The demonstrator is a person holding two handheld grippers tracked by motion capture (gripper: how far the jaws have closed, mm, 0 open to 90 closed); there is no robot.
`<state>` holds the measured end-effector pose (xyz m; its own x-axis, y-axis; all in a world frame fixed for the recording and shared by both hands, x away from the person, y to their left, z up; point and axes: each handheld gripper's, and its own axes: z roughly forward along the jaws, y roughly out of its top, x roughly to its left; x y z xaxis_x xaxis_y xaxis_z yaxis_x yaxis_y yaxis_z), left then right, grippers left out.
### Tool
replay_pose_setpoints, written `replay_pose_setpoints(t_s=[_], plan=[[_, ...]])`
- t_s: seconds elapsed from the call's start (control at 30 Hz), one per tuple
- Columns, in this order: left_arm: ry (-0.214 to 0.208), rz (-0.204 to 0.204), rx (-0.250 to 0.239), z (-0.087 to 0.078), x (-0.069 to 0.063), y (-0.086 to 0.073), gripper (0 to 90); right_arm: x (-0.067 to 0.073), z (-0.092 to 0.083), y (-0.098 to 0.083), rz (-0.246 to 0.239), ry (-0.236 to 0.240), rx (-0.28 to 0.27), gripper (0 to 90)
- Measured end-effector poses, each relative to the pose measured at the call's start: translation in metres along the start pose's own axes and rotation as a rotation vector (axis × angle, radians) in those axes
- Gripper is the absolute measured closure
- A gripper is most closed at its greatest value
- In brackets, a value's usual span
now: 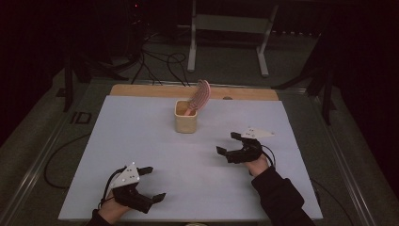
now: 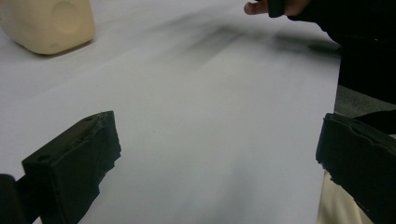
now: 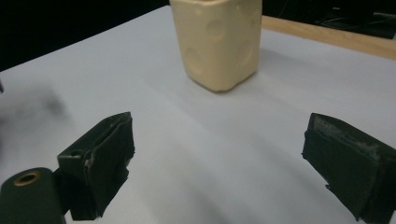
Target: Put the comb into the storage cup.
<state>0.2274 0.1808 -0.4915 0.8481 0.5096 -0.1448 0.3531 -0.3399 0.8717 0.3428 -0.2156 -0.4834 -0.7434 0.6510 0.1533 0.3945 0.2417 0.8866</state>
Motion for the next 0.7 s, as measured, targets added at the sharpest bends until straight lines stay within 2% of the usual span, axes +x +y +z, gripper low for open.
replay_pose_setpoints(t_s=[0.1, 0.3, 0.5, 0.7], plan=[[0.001, 0.0, -0.001, 0.0, 0.0, 0.0, 0.2, 0.003, -0.005, -0.008, -0.02, 0.004, 0.009, 8.9], [-0.001, 0.002, 0.0, 0.0, 0.0, 0.0, 0.2, 0.004, -0.017, -0.017, -0.008, 0.015, -0.001, 8.9], [0.001, -0.001, -0.002, -0.001, 0.001, 0.0, 0.1, 0.009, -0.03, -0.028, -0.038, 0.003, 0.023, 8.9], [-0.001, -0.001, -0.001, -0.001, 0.0, 0.0, 0.2, 0.013, -0.05, -0.034, -0.024, -0.004, 0.004, 8.9]])
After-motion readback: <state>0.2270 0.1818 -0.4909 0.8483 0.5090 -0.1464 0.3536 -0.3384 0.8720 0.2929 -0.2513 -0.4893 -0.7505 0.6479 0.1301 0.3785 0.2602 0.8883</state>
